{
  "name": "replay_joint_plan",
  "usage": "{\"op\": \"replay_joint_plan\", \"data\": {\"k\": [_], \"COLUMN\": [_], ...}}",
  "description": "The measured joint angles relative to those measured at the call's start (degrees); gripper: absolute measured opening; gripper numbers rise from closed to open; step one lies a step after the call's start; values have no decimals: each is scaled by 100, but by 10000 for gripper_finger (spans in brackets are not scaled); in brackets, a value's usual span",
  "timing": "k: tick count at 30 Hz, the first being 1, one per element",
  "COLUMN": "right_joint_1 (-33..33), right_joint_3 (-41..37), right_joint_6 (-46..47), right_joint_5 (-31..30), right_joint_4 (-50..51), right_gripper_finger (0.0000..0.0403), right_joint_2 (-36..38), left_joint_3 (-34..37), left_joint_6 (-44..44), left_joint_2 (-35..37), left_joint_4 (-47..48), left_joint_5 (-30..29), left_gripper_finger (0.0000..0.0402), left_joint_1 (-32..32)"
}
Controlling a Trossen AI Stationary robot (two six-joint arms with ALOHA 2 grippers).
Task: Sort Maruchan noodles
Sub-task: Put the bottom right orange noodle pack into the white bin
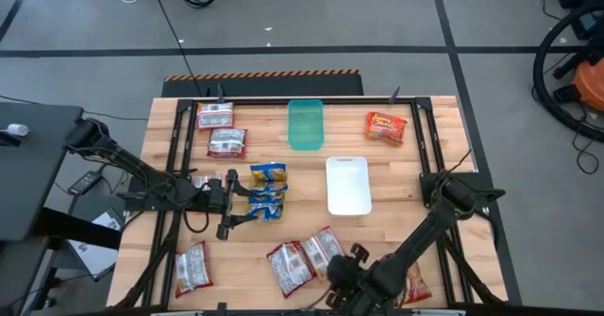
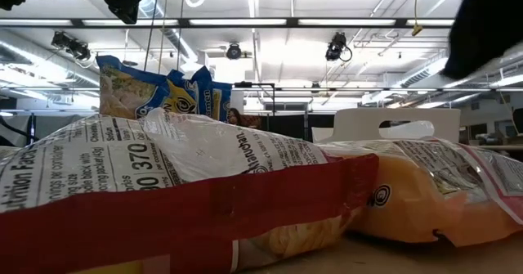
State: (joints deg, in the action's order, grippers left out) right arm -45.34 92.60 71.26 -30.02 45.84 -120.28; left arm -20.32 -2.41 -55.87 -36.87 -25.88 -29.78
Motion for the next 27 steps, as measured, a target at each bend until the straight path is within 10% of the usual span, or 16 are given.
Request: {"op": "replay_joint_plan", "data": {"k": [8, 17, 27], "right_joint_1": [-500, -332, 105], "right_joint_3": [-208, -1228, -1338], "right_joint_6": [-2950, -2101, -2506], "right_joint_5": [21, 998, 693], "right_joint_4": [1406, 455, -124], "right_gripper_finger": [168, 189, 179], "right_joint_2": [148, 141, 145], "left_joint_3": [0, 4, 7], "left_joint_6": [-174, -553, -668], "left_joint_2": [-1, -1, -795], "left_joint_4": [333, 673, 770], "left_joint_5": [4, 59, 625], "left_gripper_finger": [270, 270, 270], "left_joint_1": [-218, -399, -287]}}
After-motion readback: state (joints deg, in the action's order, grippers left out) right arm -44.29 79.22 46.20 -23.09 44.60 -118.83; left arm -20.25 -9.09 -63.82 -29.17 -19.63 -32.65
